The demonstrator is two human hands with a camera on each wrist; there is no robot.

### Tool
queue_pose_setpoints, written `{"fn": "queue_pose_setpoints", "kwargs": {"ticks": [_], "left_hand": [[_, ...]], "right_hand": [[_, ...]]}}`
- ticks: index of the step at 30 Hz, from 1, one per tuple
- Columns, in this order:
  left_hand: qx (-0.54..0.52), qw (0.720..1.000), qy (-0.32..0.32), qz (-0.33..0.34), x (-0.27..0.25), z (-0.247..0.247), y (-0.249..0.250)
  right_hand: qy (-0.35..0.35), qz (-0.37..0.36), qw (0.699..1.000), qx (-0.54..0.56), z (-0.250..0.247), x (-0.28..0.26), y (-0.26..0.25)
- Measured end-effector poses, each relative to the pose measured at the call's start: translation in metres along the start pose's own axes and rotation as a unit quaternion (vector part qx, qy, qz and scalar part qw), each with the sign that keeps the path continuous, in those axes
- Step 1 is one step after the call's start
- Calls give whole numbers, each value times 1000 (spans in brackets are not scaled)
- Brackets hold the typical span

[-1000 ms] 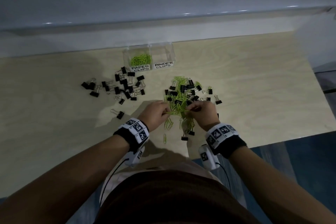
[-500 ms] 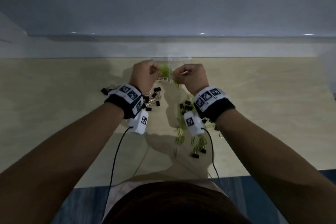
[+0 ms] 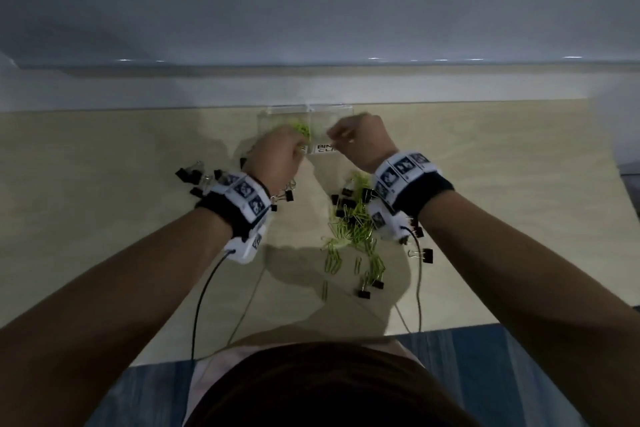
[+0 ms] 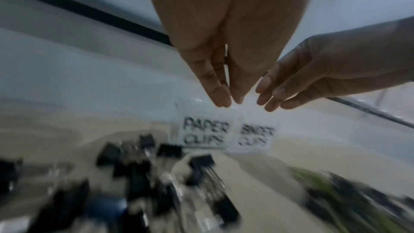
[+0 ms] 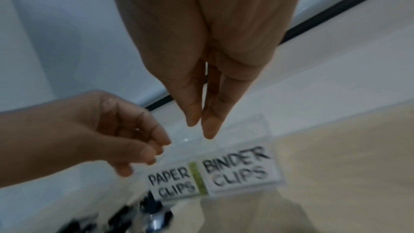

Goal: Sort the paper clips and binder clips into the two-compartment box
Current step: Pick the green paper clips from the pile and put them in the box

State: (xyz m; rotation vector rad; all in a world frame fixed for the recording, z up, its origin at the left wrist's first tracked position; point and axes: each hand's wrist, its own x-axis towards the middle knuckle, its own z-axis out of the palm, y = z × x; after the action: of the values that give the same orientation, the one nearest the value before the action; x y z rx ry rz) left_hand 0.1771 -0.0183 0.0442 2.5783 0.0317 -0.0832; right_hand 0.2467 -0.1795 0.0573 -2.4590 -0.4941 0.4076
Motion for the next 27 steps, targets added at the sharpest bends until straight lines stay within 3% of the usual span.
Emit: {"fn": "queue_pose_setpoints", "kwargs": {"ticks": [4,6,8,12,16,21,25,27], "left_hand": [[-13,988,-149,33,-54,48,21],[-4,982,-187,28,-73,71,27],[8,981,-191,28,-83,87,30],[26,983,-178,31,-84,99,36],[23,979,-194,55,-77,102,37],[5,983,-173,56,-72,99,35],[10,981,-176,76,-74,94,31],[2,982,-174,71,-74,91,27]], "right_hand": [[-52,19,998,-13,4,-64,45],[-75,-5,997,-23,14,-95,58],[-84,-43,995,-21,27,-118,67],[-70,-50,994,-61,48,-141,78],[-15,-43,995,-88,61,-146,78],[-5,-51,994,-94,61,-137,76],[13,-53,997,-53,53,-136,83],[15,-7,1000,17,50,-136,88]]}}
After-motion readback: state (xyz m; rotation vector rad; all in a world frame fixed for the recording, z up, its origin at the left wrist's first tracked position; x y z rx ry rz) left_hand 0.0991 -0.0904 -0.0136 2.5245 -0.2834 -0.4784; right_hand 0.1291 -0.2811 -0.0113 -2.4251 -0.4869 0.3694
